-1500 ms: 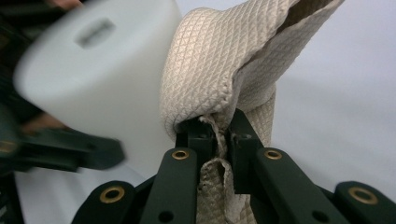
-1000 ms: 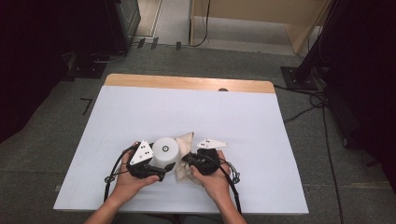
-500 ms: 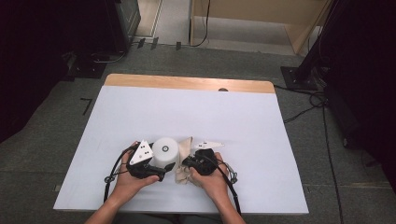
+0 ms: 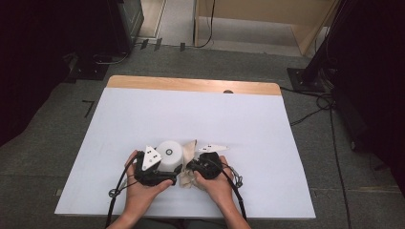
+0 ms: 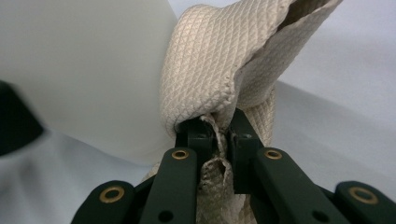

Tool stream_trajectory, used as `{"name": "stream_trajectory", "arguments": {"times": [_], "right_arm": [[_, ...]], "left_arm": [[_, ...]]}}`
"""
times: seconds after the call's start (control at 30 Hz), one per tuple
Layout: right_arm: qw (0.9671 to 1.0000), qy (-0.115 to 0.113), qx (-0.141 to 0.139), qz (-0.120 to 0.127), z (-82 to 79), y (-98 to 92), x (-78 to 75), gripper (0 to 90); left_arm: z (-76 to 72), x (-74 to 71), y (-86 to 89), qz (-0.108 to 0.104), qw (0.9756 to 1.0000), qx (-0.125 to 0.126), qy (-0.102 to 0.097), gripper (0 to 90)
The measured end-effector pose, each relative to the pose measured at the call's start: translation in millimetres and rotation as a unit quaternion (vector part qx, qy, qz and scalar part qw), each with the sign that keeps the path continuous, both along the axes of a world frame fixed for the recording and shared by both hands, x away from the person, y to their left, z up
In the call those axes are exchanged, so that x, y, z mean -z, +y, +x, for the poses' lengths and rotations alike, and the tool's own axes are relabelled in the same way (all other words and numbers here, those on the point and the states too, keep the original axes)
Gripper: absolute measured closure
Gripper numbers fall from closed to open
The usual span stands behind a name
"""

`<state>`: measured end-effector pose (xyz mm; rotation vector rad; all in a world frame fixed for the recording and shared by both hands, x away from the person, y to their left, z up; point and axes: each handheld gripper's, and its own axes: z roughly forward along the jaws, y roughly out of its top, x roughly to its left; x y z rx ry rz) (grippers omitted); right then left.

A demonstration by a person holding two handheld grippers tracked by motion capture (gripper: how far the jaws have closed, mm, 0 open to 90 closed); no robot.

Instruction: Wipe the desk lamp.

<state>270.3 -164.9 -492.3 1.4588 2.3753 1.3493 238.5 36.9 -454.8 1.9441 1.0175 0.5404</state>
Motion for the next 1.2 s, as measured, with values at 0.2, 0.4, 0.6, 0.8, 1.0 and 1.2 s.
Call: {"name": "stream_trajectory", "arguments": {"times": [0.2,0.4,0.6,0.8,1.0,1.2], "right_arm": [[1.0000,-0.002,0.002,-0.003,-1.0,1.6,0.3,83.1],[0.9999,-0.010,0.004,0.002,-2.5,0.9,-1.0,83.2],[0.9992,-0.031,0.009,0.024,-6.7,-2.9,-15.6,83.3],[0.9965,-0.066,0.010,0.051,-15.0,-8.8,-43.1,83.3],[0.9923,-0.112,0.007,0.052,-26.0,-9.3,-68.6,83.3],[0.9933,-0.109,0.006,0.039,-24.4,-7.0,-63.6,83.2]], "left_arm": [[1.6,1.1,6.5,0.000,0.9998,0.017,-0.012,8.3],[12.5,0.8,18.7,-0.004,0.9947,0.097,-0.033,8.4],[20.4,1.4,27.4,-0.017,0.9882,0.150,-0.025,8.5],[21.3,3.8,25.1,-0.011,0.9875,0.156,-0.021,8.5],[23.1,4.4,25.6,-0.013,0.9863,0.164,-0.018,8.4],[23.6,5.0,26.3,-0.015,0.9858,0.166,-0.017,8.4]]}}
